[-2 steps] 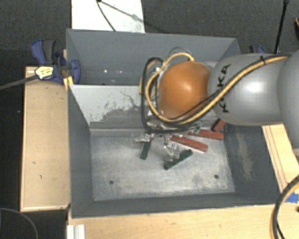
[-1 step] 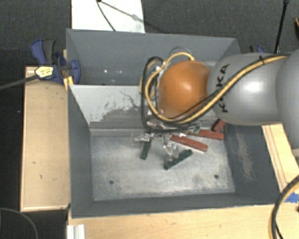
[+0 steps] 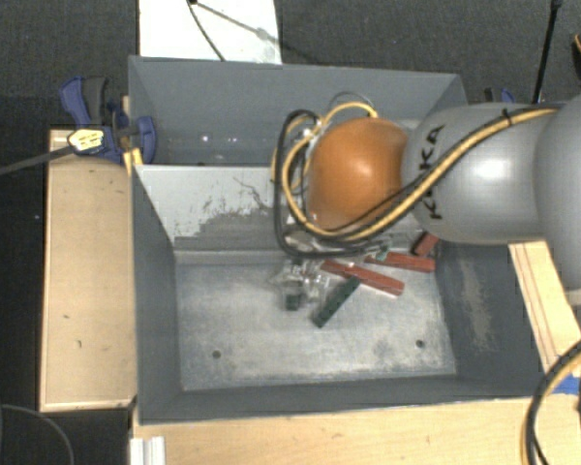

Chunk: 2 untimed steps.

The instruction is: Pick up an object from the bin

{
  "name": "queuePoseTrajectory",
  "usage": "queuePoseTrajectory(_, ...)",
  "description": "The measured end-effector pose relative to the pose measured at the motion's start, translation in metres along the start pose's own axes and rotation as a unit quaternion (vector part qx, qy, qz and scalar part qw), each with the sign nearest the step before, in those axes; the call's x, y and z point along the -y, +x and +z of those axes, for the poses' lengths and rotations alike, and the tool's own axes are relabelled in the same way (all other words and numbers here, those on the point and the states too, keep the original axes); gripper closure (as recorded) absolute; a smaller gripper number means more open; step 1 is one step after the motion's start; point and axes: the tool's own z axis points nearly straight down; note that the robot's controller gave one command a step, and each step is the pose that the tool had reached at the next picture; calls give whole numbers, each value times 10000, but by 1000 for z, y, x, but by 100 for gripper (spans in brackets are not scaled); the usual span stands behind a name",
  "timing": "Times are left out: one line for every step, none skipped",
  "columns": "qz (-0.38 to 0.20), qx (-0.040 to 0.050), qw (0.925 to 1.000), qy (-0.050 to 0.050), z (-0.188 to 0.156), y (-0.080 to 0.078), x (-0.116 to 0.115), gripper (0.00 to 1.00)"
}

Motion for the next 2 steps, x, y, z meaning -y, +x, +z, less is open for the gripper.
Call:
queuePoseTrajectory(55, 12, 10000, 27, -41, -1, 1, 100)
queuePoseTrajectory(140, 20, 9999, 41, -100, -3, 2, 100)
